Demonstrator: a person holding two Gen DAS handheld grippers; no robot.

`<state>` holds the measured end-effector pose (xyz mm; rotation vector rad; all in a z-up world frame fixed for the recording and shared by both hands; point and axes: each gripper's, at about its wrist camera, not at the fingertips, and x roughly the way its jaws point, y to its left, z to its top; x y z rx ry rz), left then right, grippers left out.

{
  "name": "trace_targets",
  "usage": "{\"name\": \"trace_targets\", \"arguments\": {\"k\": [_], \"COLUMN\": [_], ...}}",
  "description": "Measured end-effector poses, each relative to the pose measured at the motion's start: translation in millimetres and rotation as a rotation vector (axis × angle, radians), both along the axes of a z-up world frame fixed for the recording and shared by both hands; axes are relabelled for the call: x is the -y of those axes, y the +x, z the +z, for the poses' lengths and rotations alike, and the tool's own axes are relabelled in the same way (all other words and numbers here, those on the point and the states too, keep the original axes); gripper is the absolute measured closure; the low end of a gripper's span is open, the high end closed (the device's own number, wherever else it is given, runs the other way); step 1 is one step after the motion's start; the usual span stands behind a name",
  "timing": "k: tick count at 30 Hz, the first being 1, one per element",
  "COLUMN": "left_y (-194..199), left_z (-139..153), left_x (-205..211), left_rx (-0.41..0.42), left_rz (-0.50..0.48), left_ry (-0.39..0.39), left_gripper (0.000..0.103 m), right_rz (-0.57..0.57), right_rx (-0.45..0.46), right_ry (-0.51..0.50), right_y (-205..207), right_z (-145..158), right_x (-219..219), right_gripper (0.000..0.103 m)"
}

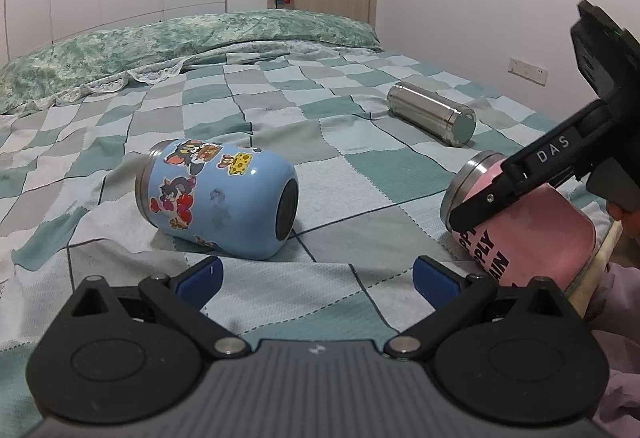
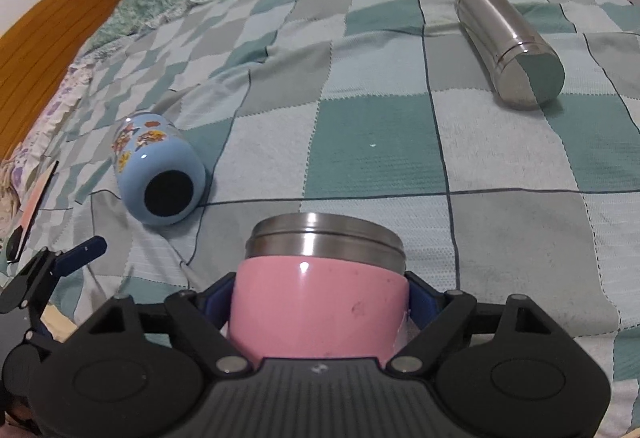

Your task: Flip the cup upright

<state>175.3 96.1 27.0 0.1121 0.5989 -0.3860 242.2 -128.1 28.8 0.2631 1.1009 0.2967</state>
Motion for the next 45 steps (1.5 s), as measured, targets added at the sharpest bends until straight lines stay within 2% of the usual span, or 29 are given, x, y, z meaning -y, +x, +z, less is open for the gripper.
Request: {"name": "trace_targets", "arguments": {"k": [4,10,16,19,21,23,24,25,32,34,40,45], "left_y": [-4.6,-14.2,-26.5,-29.8,-31.8,-34.7,-36.1,-37.8,-47.3,-52.3,-81.1,-107.8], "left_z": [0.8,6.9,18.0,21.2,20.6,19.4,19.0,18.7,20.7,23.1,34.7,39.2], "left_x": [-3.2,-15.8,-27.9,-33.8,-35.9,-36.6,-37.0,-36.9,-33.5,-30.2,-6.5,26.5], "left_rx": [0.005,0.021,0.059,0.067,0.065,0.065,0.064,0.063,0.076,0.087,0.187,0.285], "left_rz": [0.014,0.052,0.127,0.162,0.186,0.206,0.211,0.215,0.247,0.257,0.282,0.322], "left_ry": [-0.010,-0.052,-0.092,-0.116,-0.124,-0.124,-0.126,-0.129,-0.134,-0.137,-0.149,-0.192], "left_gripper": [0.000,0.000,0.000,0.000,0.000,0.000,0.000,0.000,0.000,0.000,0.000,0.000], "right_rz": [0.017,0.102,0.158,0.171,0.193,0.218,0.215,0.224,0.203,0.185,0.101,0.036], "right_rx": [0.071,0.342,0.624,0.722,0.717,0.658,0.703,0.724,0.712,0.711,0.875,0.992], "right_ry": [0.033,0.032,-0.051,-0.115,-0.166,-0.207,-0.210,-0.221,-0.203,-0.157,-0.047,-0.095], "right_y": [-12.3,-43.2,-49.1,-45.3,-40.5,-31.6,-34.4,-35.1,-33.9,-37.2,-88.3,-141.1], "right_z": [5.2,33.0,52.8,51.2,40.6,19.8,13.7,12.4,13.7,14.6,33.3,42.1], "right_x": [4.6,-5.3,-39.3,-60.3,-74.5,-85.2,-86.8,-90.0,-89.2,-82.0,-27.4,17.5], "right_gripper": [0.019,0.019,0.019,0.019,0.019,0.019,0.019,0.019,0.018,0.001,0.000,0.000]}}
